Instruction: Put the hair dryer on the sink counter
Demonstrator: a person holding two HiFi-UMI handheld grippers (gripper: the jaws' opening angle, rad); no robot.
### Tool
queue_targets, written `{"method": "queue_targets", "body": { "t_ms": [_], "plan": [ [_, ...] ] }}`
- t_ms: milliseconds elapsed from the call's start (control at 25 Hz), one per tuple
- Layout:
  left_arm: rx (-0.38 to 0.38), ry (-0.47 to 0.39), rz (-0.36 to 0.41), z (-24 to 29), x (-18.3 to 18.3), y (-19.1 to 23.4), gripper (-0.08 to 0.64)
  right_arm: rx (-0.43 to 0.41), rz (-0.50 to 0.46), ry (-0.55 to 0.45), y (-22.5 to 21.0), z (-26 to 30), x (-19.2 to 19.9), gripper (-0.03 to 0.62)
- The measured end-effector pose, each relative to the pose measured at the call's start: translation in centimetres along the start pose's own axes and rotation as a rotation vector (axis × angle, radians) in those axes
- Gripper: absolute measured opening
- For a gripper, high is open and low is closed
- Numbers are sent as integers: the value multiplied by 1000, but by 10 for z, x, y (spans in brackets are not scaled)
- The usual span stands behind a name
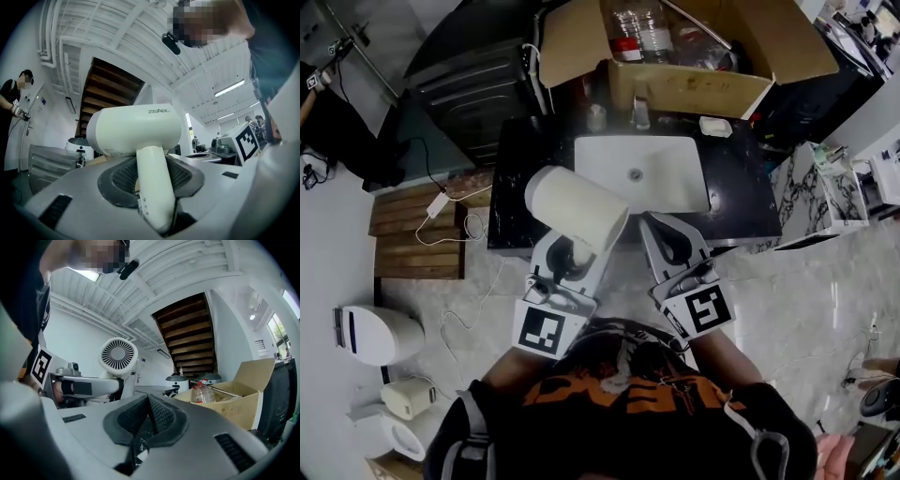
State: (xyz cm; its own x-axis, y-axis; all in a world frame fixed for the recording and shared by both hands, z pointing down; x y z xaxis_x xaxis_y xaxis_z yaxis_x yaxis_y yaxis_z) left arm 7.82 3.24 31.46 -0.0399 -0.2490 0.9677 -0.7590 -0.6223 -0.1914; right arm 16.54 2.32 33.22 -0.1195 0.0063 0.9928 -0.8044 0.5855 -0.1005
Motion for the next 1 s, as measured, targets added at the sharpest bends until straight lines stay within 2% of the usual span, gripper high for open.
{"method": "queue_targets", "body": {
  "t_ms": [760,1000],
  "plan": [
    [-43,0,-17,8,31,105,176,-32,-4,42,16,111,12,14],
    [-44,14,-27,13,44,131,176,-26,-6,90,17,140,23,14]
  ]
}}
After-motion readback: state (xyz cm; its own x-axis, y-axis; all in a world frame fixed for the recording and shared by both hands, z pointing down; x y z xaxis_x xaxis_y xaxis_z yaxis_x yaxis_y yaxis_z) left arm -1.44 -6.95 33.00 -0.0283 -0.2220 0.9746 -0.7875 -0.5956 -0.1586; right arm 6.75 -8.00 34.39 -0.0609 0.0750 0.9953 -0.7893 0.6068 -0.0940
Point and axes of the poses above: the fingertips, and each gripper's own axes: z forward along the fingers, y to its left, x out of its underside, the point moved 2 cm from there along -z, backward along the fingers, and after that the axes turned 12 degrees about z, right-handed, at the moved point
